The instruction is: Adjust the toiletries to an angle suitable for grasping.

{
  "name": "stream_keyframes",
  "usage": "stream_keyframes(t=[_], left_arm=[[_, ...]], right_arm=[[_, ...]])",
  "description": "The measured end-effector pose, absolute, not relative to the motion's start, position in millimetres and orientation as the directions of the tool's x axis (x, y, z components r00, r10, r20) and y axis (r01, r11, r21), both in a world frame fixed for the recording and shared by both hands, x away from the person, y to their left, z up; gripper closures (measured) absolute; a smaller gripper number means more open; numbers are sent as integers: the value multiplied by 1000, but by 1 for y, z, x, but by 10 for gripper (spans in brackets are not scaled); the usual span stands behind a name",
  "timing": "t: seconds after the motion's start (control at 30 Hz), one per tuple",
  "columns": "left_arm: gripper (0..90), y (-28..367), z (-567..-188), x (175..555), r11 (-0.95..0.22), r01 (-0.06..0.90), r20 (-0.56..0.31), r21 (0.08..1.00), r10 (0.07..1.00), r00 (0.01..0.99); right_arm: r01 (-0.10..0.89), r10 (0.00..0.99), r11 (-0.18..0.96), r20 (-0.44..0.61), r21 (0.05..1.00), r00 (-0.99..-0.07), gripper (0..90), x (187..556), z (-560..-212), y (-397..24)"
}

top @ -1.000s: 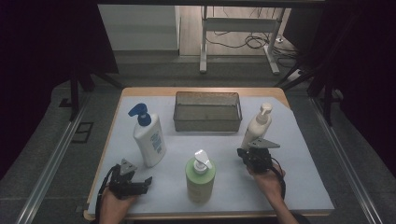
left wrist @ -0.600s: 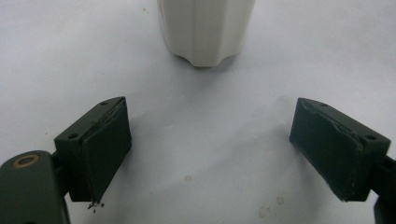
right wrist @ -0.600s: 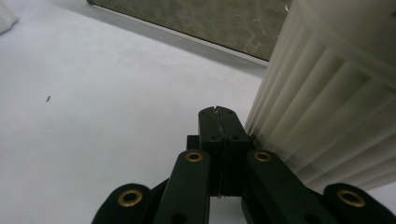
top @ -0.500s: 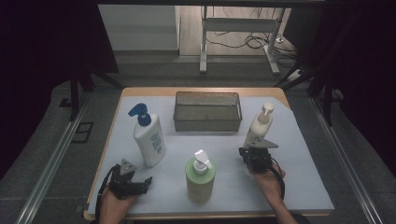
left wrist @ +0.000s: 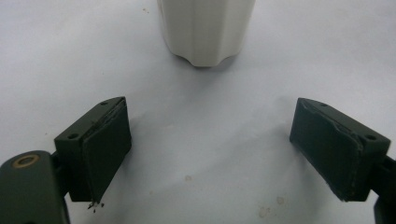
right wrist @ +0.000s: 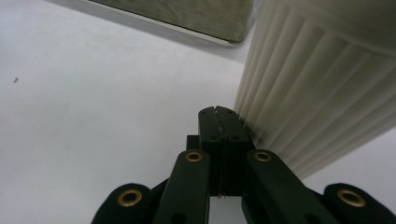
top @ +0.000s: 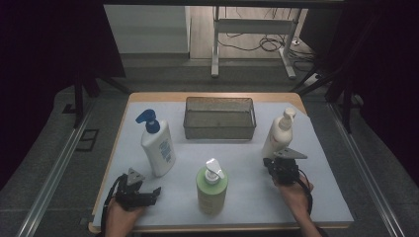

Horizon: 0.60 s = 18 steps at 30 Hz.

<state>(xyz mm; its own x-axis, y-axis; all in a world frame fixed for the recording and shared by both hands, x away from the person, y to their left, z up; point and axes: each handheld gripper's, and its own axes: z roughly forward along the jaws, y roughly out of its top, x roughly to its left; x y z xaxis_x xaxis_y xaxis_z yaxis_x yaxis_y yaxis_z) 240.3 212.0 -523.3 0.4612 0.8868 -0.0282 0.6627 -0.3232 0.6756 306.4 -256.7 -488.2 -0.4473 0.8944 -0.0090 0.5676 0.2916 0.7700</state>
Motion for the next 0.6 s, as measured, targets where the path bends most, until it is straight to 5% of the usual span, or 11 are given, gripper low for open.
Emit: stream_keyframes(t=[0.6], left_arm=[[122,212,-523,240,-323,663,-29,675,887,461]], right_arm=[[587,907,287,-18,757,-420,890,304,-491,-283]])
